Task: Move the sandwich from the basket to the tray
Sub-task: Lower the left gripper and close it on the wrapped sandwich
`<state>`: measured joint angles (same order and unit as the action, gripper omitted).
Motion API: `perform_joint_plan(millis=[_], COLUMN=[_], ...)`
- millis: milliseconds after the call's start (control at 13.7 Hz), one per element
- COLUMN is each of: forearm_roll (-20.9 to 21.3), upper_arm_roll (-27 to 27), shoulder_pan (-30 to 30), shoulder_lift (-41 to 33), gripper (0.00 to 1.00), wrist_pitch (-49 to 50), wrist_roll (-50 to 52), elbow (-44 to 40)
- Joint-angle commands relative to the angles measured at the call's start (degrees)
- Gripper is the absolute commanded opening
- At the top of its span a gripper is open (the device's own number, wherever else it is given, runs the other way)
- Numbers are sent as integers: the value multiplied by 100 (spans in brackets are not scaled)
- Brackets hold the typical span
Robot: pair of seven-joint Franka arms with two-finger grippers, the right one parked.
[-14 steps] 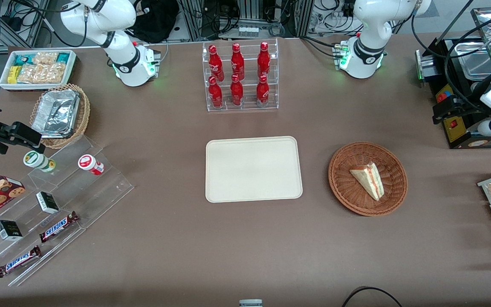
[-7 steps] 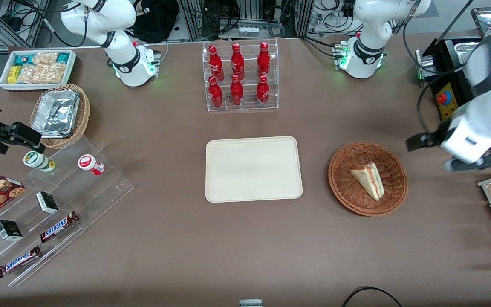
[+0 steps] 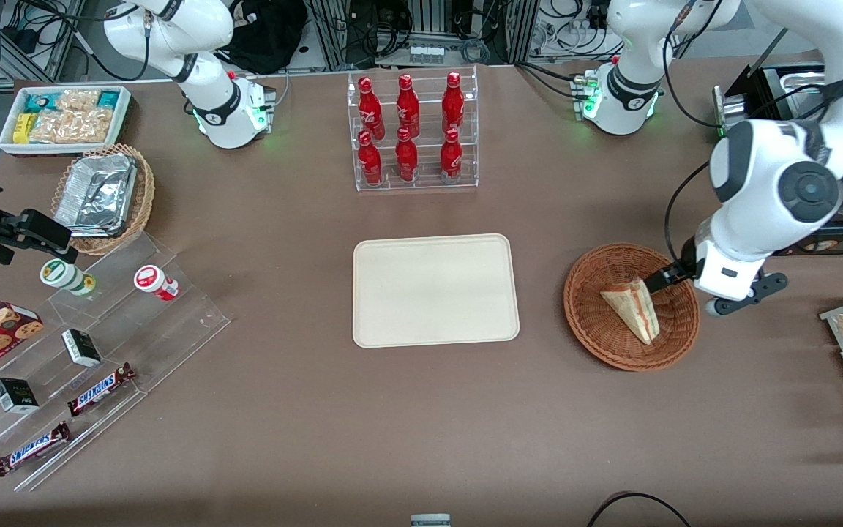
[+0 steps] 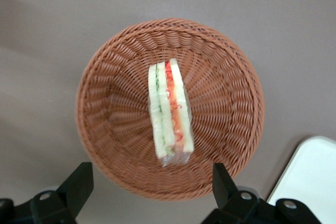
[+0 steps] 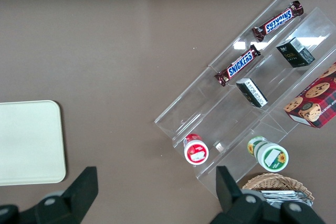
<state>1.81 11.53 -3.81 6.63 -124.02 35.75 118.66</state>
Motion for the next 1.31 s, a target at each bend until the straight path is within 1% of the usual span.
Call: perform_joint_plan(millis=[0, 146, 365, 583, 656, 729, 802, 875, 948, 1094, 1240], forearm_roll=[4, 4, 12, 38, 39, 39, 39, 39, 39, 47, 83], upper_arm_roll=[235, 262, 262, 262, 253, 253, 253, 253, 253, 245, 244], shoulder_pan=[-103, -103, -112, -129, -138, -138, -155, -182, -182, -191, -164], shoulder_lift=[-14, 162, 461, 838, 935, 971, 980, 989, 998, 972, 858], gripper=[100, 100, 100, 100, 97, 77, 46, 19, 10, 9, 9], wrist_pitch=[-762, -1114, -1265, -1712, -1827, -1836, -1819, -1802, -1784, -1505, -716], wrist_roll=[591, 591, 582, 574, 574, 565, 556, 547, 539, 530, 530], elbow=[614, 799, 800, 773, 756, 695, 633, 615, 571, 361, -77])
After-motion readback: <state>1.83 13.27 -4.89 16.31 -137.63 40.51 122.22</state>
